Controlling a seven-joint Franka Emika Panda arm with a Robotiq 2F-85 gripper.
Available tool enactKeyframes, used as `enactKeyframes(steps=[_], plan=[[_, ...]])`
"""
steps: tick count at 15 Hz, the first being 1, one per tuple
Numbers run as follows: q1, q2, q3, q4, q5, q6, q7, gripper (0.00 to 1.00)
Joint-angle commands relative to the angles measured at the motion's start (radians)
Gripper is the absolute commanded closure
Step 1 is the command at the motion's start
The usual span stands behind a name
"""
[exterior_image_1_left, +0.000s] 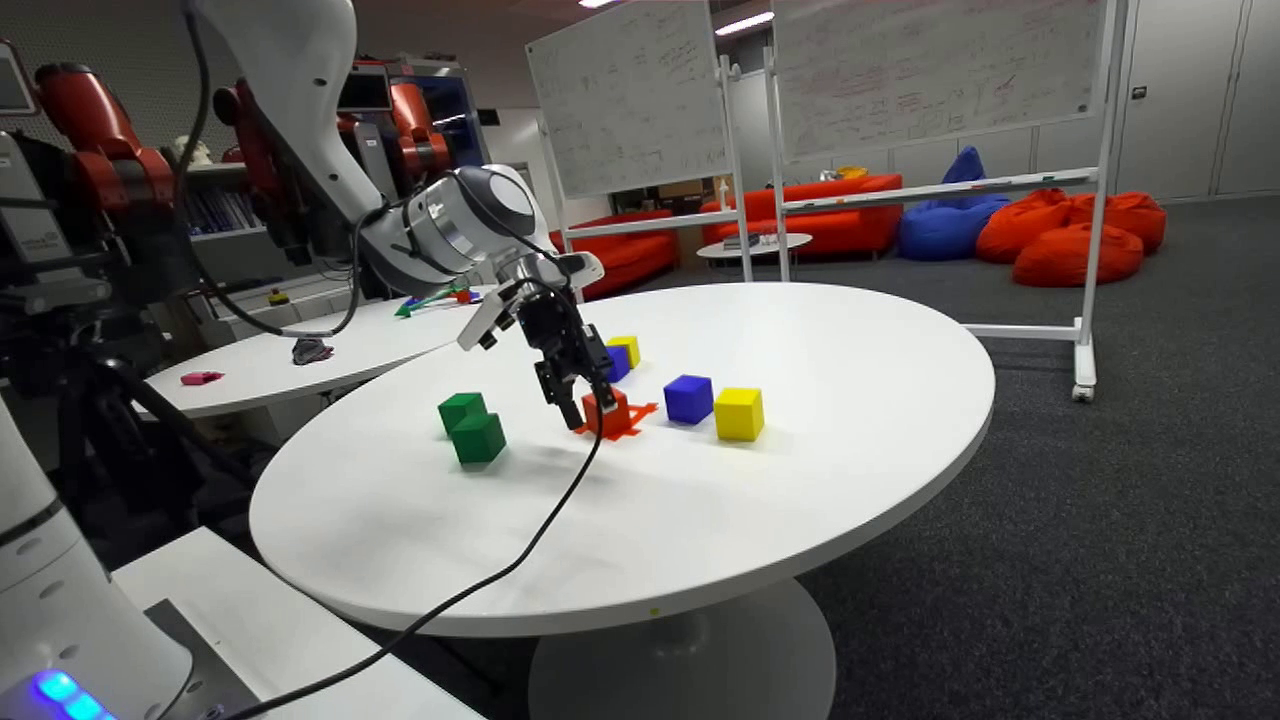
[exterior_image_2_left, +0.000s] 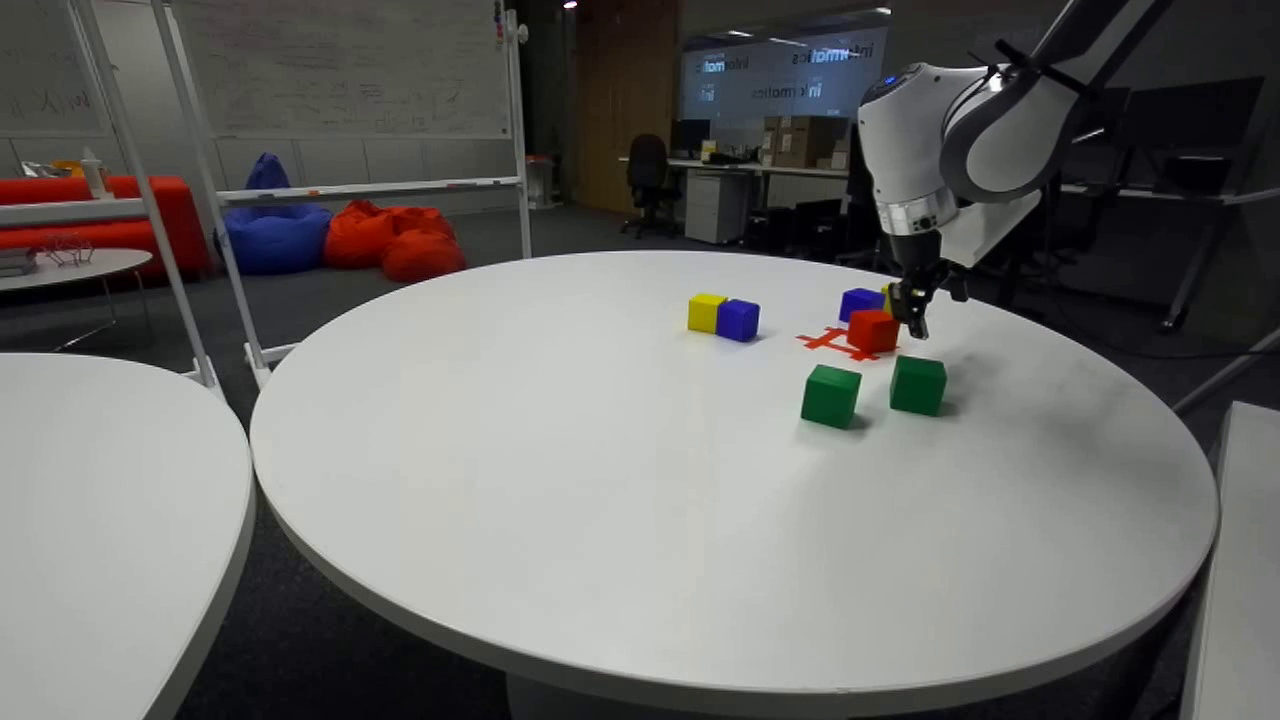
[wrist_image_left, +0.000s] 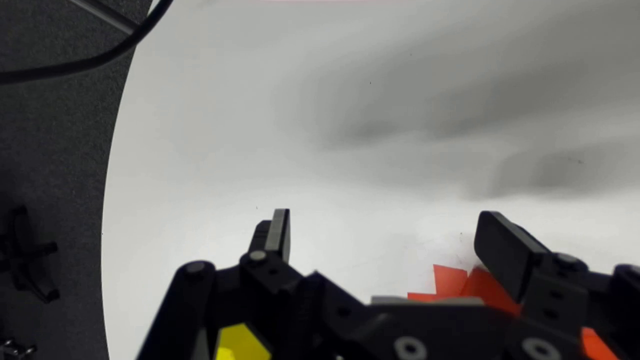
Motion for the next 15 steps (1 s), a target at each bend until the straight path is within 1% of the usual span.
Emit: enactKeyframes(steps=[1,4,5,12,15], plan=[[-0.011,0.01,0.005,0.031,0.01,-0.013,-0.022,0.0],[-0.012,0.014,0.006,0.042,0.014,-0.016,-0.027,0.0],[-0.004,0.001,0.004,0.024,0.001,-0.002,-0.002,0.0],[-0.004,0.002,0.004,0.025,0.001,-0.002,-0.003,0.0],[-0.007,0.017,-0.001,0.037,0.003,-0.014,0.002,0.0]])
